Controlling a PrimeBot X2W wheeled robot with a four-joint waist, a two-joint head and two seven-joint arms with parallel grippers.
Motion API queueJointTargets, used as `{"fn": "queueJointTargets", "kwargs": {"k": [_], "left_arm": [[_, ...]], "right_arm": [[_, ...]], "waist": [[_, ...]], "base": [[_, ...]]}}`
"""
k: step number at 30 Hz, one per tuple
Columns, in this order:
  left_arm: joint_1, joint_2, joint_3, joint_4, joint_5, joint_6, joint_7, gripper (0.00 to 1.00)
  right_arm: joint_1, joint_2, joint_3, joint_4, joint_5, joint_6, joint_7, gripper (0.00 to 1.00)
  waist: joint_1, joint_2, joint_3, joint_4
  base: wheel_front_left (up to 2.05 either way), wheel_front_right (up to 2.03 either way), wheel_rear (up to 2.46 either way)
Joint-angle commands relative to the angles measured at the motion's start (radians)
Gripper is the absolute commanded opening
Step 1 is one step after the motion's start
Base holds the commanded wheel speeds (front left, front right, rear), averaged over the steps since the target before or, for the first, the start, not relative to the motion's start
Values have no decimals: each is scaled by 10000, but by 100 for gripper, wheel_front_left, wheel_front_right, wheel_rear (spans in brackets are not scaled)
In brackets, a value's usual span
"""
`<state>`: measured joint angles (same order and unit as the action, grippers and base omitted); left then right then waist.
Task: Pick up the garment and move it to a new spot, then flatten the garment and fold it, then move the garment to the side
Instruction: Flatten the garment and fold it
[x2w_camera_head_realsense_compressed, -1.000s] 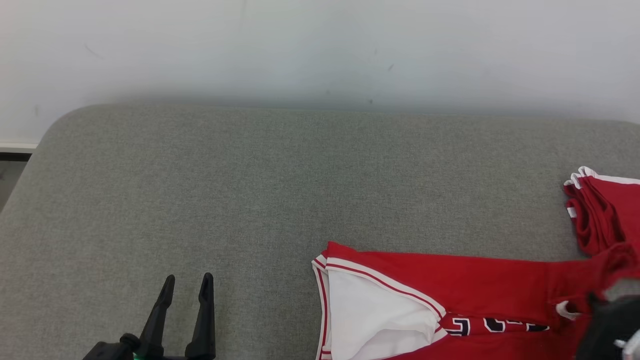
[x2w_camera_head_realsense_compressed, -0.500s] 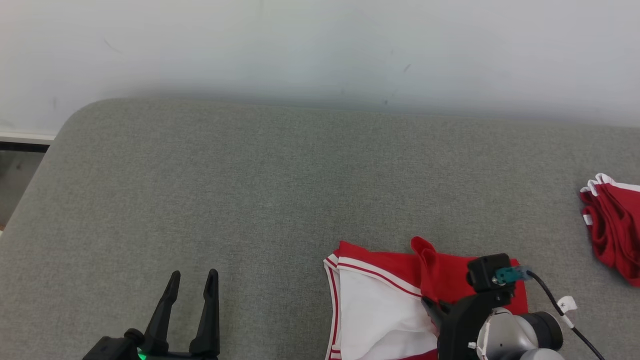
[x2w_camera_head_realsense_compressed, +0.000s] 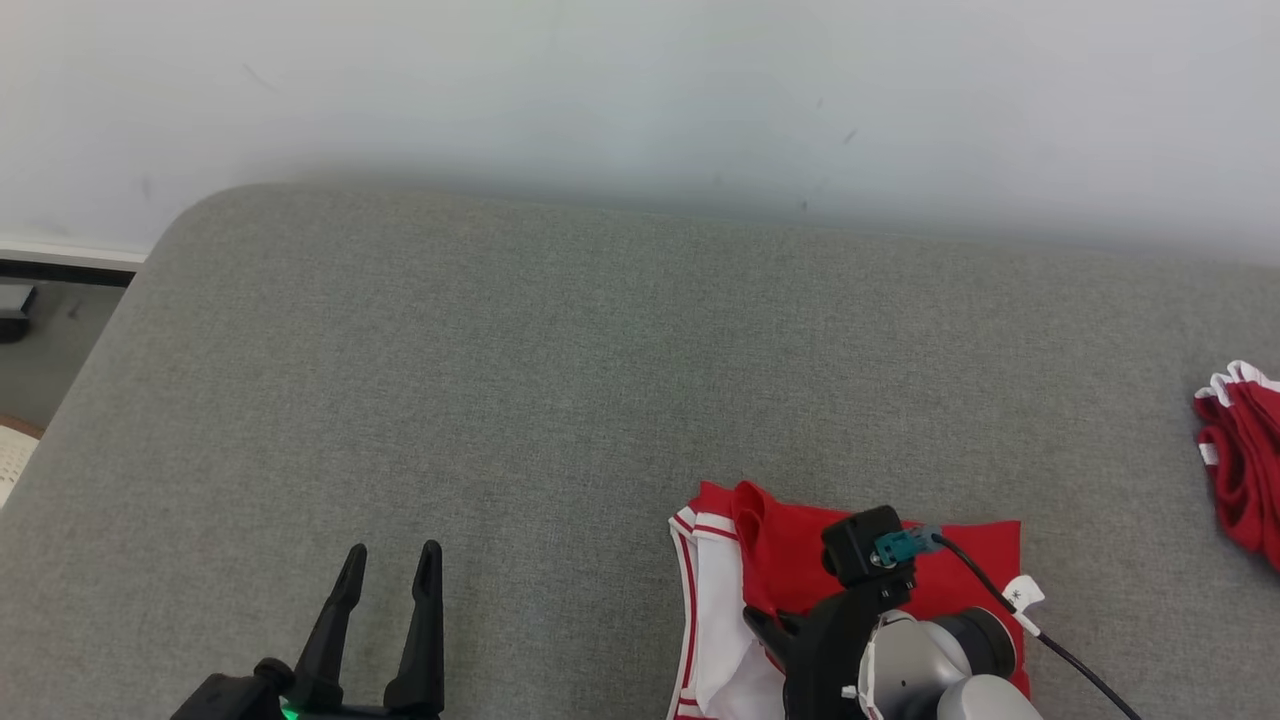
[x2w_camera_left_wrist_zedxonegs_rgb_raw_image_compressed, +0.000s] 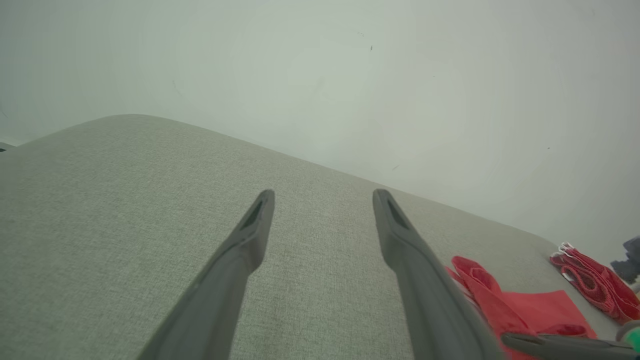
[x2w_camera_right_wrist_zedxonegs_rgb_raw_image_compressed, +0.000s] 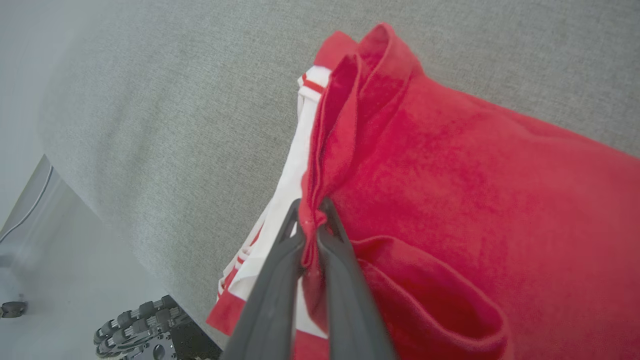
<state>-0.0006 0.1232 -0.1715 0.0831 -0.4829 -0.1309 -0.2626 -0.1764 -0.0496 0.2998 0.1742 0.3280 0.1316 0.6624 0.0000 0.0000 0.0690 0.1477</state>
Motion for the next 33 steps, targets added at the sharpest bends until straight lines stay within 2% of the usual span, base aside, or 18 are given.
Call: {"fn": "queueJointTargets", "kwargs": {"k": [1, 9, 11, 15, 20, 26, 30, 31, 32, 33], "left_arm": [[-39, -31, 2, 4, -34, 6, -26, 100], [-33, -28, -15, 32, -36, 6, -26, 100], [-13, -18, -8, 55, -38, 6, -26, 100], [83, 14, 26, 80, -29, 6, -26, 100], [234, 35, 119, 40, 45, 6, -26, 100], [360, 5, 210, -32, 94, 6, -26, 100], [409, -19, 211, -47, 26, 6, -26, 100], [381, -29, 195, -50, 13, 6, -26, 100], [381, -29, 195, -50, 13, 6, -26, 100], [330, -36, 181, -41, 22, 6, -26, 100]], "right_arm": [[-125, -11, 87, 25, 131, -17, -74, 0], [-273, -11, 329, 466, 323, -17, -293, 0], [-226, -9, 462, 505, 745, -17, -326, 100], [-236, -16, 613, 288, 1563, -17, -391, 100], [-196, -20, 315, -495, 1856, -17, -513, 100], [444, -17, -1390, -1667, 1175, -17, -514, 100], [875, -4, -2473, -1693, 332, -17, -472, 100], [983, -4, -2554, -1559, 43, -17, -433, 89], [983, -4, -2554, -1559, 43, -17, -433, 89], [1018, 3, -2559, -1395, -121, -17, -455, 36]], "waist": [[0, 0, 2, 19], [0, 0, -20, 98], [0, 0, -50, 103], [0, 0, -129, 69], [0, 0, -271, -40], [0, 0, -383, -166], [0, 0, -353, -327], [0, 0, -323, -356], [0, 0, -323, -356], [0, 0, -296, -373]], "base": [[0, 0, 0], [0, 0, 0], [0, 0, 0], [0, 0, 0], [0, 0, 0], [0, 0, 0], [0, 0, 0], [0, 0, 0], [0, 0, 0], [0, 0, 0]]}}
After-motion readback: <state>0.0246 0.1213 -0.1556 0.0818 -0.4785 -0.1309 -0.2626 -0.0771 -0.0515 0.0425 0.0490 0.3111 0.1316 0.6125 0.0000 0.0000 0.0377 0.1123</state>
